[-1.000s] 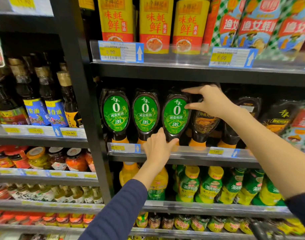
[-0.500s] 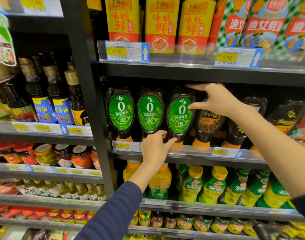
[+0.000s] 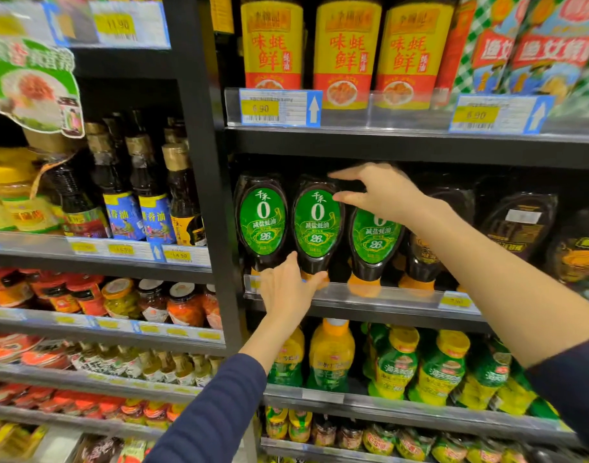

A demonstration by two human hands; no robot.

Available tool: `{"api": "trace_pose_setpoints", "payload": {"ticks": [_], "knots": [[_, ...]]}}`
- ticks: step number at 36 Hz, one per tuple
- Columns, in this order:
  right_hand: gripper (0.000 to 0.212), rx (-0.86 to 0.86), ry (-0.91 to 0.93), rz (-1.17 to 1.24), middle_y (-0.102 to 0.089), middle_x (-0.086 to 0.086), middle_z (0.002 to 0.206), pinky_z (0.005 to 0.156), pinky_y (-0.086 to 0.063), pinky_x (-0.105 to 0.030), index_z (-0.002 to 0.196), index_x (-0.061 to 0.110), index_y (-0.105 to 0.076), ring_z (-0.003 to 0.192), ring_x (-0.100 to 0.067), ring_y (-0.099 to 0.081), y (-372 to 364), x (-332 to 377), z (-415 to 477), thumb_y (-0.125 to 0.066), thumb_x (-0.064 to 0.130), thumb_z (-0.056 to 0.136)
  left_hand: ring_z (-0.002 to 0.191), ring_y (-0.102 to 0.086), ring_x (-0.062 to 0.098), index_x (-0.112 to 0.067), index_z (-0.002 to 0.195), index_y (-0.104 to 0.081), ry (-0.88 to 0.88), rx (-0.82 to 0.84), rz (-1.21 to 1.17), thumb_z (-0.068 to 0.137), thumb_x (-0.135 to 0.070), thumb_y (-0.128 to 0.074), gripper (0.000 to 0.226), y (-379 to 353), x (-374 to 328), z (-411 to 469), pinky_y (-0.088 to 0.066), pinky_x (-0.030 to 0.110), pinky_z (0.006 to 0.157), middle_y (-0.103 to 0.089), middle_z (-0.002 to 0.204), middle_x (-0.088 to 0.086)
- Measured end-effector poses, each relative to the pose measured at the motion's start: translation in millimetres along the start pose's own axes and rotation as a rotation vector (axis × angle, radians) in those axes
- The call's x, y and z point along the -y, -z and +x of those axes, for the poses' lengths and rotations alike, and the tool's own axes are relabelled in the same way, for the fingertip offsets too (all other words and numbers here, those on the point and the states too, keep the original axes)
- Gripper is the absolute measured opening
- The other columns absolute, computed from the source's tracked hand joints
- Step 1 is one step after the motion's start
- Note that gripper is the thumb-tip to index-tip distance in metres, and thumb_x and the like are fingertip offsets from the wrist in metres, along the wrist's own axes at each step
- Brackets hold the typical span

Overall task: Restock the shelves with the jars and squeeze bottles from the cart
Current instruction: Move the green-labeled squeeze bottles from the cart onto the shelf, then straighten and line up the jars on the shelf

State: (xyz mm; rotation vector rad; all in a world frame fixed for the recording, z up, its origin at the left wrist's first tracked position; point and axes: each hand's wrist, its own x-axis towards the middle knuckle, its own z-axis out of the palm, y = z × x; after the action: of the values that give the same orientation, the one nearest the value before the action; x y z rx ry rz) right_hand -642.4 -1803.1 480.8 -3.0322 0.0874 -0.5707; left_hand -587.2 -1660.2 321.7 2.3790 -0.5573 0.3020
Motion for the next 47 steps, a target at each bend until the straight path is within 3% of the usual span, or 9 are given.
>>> {"api": "trace_pose_setpoints", "payload": {"ticks": [4,8,17,25,33,38,43,47], "knots": [[0.046,0.005,0.002,0.04,-0.045,0.002,0.144,0.079,-0.043,-0.025,0.136,0.028,-0.046,0.095,-0.023,-0.063,1,-1,1,-0.052,0.037,0.091,0.108,-0.061,0.025,-0.009,0.135,-0.046,0.027,-0.037,-0.049,0.083,-0.052,-0.06,0.069,-4,-3,2,-0.042,0.038,0.097,-0.069,0.113,0.008],[0.046,0.014,0.003,0.061,-0.047,0.003,0.143,0.09,-0.045,-0.03,0.135,0.031,-0.046,0.117,-0.023,-0.056,-1,-5,5,-0.053,0.039,0.09,0.105,-0.063,0.023,-0.01,0.127,-0.055,0.059,-0.095,-0.151,0.079,-0.049,-0.067,0.063,-5,-1,4,-0.044,0.041,0.096,-0.07,0.112,0.008],[0.045,0.04,0.017,0.081,-0.047,0.003,0.143,0.1,-0.044,-0.034,0.135,0.033,-0.045,0.124,-0.021,-0.049,-2,-11,6,-0.053,0.039,0.091,0.103,-0.064,0.022,-0.012,0.122,-0.06,0.075,-0.133,-0.193,0.074,-0.052,-0.071,0.063,-5,0,4,-0.049,0.04,0.09,-0.071,0.108,0.005],[0.046,0.029,0.017,0.011,-0.049,0.002,0.141,0.085,-0.052,-0.036,0.136,0.033,-0.043,0.094,-0.028,-0.067,-5,-8,5,-0.049,0.042,0.092,0.1,-0.065,0.02,-0.015,0.12,-0.062,0.067,-0.122,-0.163,0.075,-0.052,-0.069,0.059,-3,1,4,-0.046,0.041,0.092,-0.072,0.107,0.003],[0.046,-0.022,0.005,-0.03,-0.06,-0.004,0.128,0.076,-0.047,-0.033,0.136,0.031,-0.044,0.074,-0.019,-0.061,-3,-1,0,-0.049,0.042,0.092,0.102,-0.064,0.021,-0.014,0.114,-0.062,0.028,-0.058,-0.102,0.079,-0.051,-0.065,0.051,1,-1,5,-0.045,0.038,0.091,-0.071,0.109,0.004],[0.047,-0.045,0.013,-0.063,-0.062,-0.006,0.125,0.076,-0.049,-0.034,0.137,0.031,-0.042,0.096,-0.027,-0.064,-4,0,-2,-0.048,0.042,0.092,0.107,-0.062,0.022,-0.012,0.121,-0.058,0.02,-0.03,-0.064,0.082,-0.05,-0.063,0.055,3,-2,4,-0.044,0.037,0.094,-0.068,0.115,0.005],[0.058,-0.065,0.01,-0.152,-0.059,-0.01,0.128,0.088,-0.046,-0.04,0.143,0.026,-0.032,0.114,-0.029,-0.056,-9,2,-7,-0.05,0.044,0.091,0.117,-0.057,0.024,-0.009,0.136,-0.045,0.01,0.008,-0.106,0.084,-0.046,-0.062,0.066,10,1,-4,-0.041,0.038,0.102,-0.063,0.125,0.009],[0.055,-0.148,0.01,-0.082,-0.055,-0.008,0.135,0.101,-0.04,-0.045,0.138,0.017,-0.043,0.117,-0.029,-0.055,-11,2,-19,-0.054,0.04,0.089,0.128,-0.047,0.024,-0.011,0.141,-0.039,-0.079,0.058,-0.144,0.088,-0.04,-0.059,0.063,21,9,-15,-0.038,0.037,0.105,-0.054,0.136,0.007]]}}
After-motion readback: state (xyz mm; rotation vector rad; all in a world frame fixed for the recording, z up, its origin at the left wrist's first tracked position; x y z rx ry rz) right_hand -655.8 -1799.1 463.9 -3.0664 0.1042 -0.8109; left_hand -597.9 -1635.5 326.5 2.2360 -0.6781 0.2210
